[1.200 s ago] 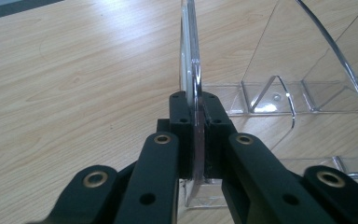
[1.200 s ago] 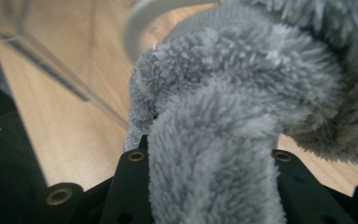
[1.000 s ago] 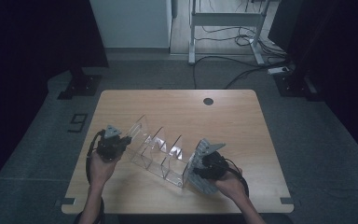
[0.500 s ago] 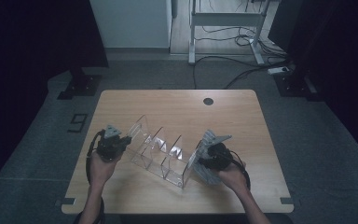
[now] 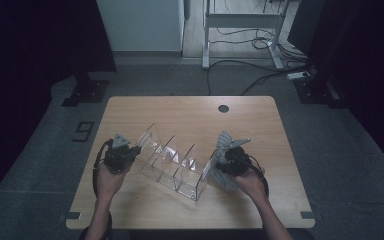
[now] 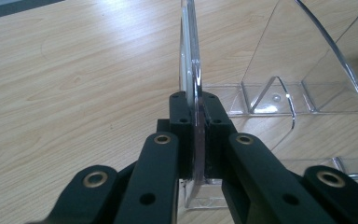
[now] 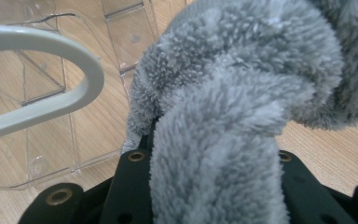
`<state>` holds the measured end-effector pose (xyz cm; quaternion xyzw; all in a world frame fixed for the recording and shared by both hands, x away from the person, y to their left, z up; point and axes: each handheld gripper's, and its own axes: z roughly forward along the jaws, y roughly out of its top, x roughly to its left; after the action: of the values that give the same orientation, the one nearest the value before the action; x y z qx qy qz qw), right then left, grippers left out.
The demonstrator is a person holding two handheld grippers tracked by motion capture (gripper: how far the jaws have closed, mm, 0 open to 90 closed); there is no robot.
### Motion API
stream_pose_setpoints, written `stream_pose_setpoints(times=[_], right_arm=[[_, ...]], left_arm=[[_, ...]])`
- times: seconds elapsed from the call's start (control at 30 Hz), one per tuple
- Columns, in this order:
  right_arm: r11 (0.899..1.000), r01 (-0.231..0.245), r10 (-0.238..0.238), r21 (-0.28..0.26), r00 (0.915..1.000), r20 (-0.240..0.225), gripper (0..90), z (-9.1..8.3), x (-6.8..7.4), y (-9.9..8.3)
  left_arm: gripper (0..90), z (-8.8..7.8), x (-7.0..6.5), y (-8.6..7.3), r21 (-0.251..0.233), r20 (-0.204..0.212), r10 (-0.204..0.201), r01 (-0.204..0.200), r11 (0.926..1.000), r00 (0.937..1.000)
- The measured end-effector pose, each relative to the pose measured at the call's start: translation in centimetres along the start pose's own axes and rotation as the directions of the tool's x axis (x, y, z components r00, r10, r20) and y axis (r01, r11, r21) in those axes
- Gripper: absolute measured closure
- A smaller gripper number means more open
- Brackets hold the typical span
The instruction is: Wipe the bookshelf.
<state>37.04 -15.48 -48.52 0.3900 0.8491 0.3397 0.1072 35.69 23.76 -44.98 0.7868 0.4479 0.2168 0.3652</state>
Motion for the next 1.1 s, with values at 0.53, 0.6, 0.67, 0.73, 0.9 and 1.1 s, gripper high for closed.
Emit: stream_pose_setpoints(times=[0.53,0.6,0.67,0.73,0.9,1.1], right_arm=[[0.998,0.0,-0.001,0.069,0.9999,0.014,66.1,2.2,-0.2,-0.7],[0.997,-0.001,-0.001,0.083,0.9998,0.019,66.0,2.7,-0.2,-0.9],[0.995,0.003,-0.005,0.097,0.9998,0.022,65.9,3.1,-0.2,-1.0],[0.995,0.002,-0.004,0.104,0.9998,0.021,65.8,3.4,-0.1,-1.1],[0.994,0.007,-0.009,0.112,0.9997,0.022,65.6,3.7,-0.2,-1.2],[0.993,0.021,-0.025,0.115,0.9992,0.03,65.7,3.5,0.1,-1.1]], left_arm=[[85.1,0.1,0.0,0.0,-0.006,-0.003,-0.018,0.018,0.9998,0.9998],[84.9,0.1,0.0,0.0,-0.008,-0.004,-0.021,0.021,0.9998,0.9998],[84.7,0.1,0.0,-0.1,-0.009,-0.004,-0.025,0.025,0.9997,0.9997],[84.4,0.2,0.0,-0.1,-0.01,-0.004,-0.029,0.029,0.9995,0.9996],[84.5,0.5,0.0,-0.2,-0.007,-0.012,-0.035,0.035,0.9994,0.9993],[85.6,0.5,-0.2,-0.2,-0.002,-0.027,-0.035,0.035,0.9994,0.999]])
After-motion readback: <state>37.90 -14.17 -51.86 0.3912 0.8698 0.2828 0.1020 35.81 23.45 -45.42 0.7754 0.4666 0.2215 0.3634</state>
